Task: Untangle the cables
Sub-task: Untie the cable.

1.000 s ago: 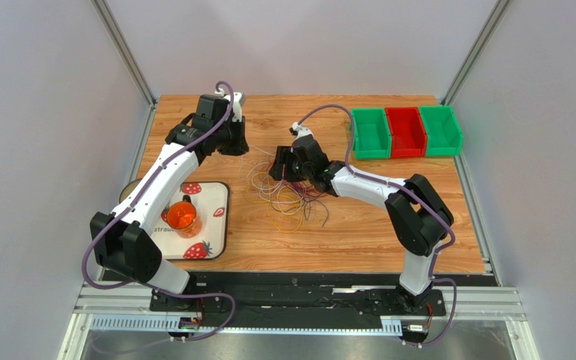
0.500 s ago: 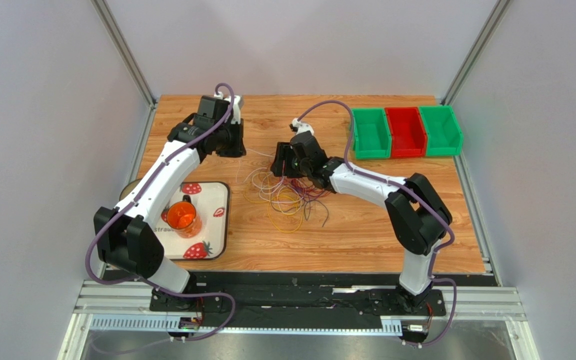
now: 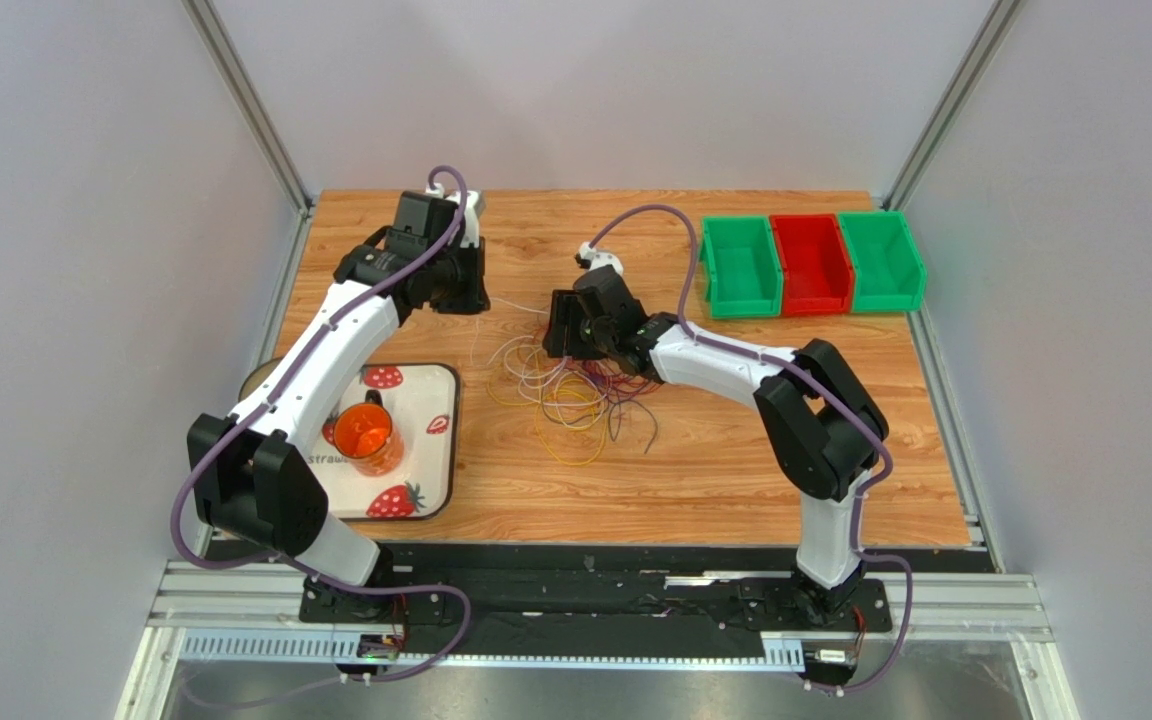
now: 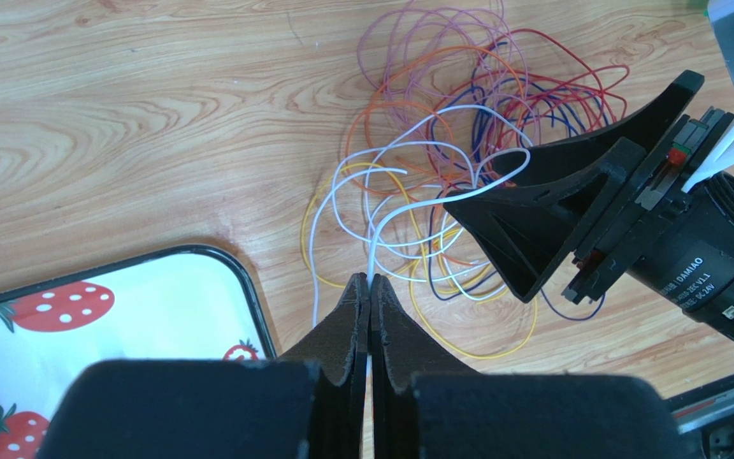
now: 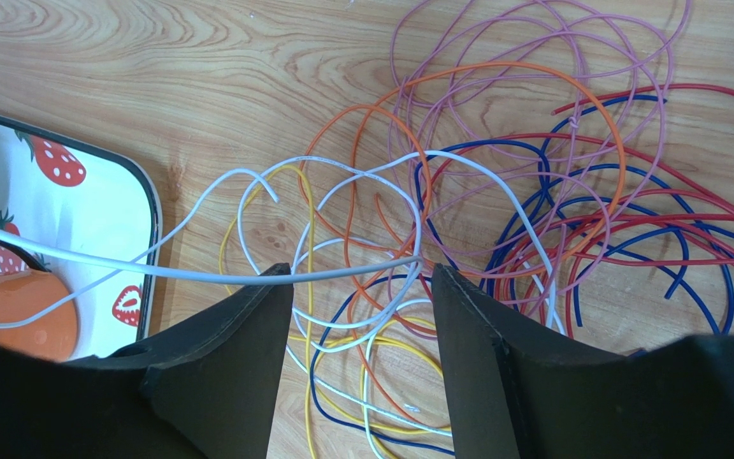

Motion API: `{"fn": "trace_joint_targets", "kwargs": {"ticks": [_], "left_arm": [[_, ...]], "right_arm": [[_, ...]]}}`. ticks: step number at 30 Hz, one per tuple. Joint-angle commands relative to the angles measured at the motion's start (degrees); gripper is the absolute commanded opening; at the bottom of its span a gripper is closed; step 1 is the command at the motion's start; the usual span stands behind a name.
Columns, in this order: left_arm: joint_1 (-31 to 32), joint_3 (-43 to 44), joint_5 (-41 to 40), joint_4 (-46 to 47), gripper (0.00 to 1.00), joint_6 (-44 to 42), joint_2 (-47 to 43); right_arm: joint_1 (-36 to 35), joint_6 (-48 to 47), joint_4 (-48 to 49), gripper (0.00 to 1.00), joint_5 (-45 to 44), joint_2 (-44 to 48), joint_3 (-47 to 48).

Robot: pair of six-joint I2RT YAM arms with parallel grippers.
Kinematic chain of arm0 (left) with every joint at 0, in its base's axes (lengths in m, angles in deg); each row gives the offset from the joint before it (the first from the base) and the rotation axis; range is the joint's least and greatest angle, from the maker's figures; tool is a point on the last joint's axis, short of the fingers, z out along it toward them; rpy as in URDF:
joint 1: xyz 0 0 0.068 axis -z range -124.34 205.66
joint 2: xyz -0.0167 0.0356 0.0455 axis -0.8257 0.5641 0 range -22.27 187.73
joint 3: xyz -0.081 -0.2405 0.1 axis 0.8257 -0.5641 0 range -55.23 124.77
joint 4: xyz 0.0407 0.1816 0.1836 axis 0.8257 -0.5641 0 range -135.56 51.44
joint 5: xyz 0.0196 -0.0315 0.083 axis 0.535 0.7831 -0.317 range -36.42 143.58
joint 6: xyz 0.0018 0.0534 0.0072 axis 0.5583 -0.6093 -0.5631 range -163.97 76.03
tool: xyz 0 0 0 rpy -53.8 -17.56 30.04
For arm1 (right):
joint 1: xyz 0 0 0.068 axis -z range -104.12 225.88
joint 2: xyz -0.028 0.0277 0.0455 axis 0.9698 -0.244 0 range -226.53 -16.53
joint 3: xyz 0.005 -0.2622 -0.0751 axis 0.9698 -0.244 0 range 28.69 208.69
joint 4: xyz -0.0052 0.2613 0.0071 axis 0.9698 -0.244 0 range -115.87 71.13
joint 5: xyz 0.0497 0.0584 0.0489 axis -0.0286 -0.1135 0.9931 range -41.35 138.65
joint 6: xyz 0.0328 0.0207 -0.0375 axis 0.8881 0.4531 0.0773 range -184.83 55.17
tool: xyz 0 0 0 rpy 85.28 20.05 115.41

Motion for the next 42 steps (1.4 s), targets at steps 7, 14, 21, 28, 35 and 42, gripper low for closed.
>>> {"fn": "trace_joint_targets", "kwargs": {"ticks": [7, 14, 21, 28, 35, 42], "left_arm": [[-0.5, 0.2, 0.3, 0.0, 0.0, 0.6, -0.5], [-0.5, 0.0, 0.7, 0.5, 0.0, 0.8, -0.6], [-0.5, -0.3, 1.1, 0.6, 0.0, 1.0, -0.4], [-0.5, -0.6, 1.1, 0.7, 0.0, 1.2, -0.6], [-0.5, -0.2, 1.7, 0.3, 0.0, 1.3, -0.8], [-0.5, 1.7, 5.9, -0.4, 0.0, 3.5, -4.4]], "right_arm": [[0.3, 0.8, 1.5, 0.58, 0.4, -3.8, 3.2], [0.3, 0.9, 1.5, 0.51, 1.0, -5.8, 4.7], [0.4, 1.1, 2.1, 0.2, 1.7, -5.0, 4.3], [0.4, 1.3, 1.9, 0.0, 3.1, -6.5, 5.2], [0.4, 1.3, 1.6, 0.0, 3.0, -4.0, 4.7], [0.4, 0.1, 0.2, 0.0, 3.0, 7.9, 2.6]]}}
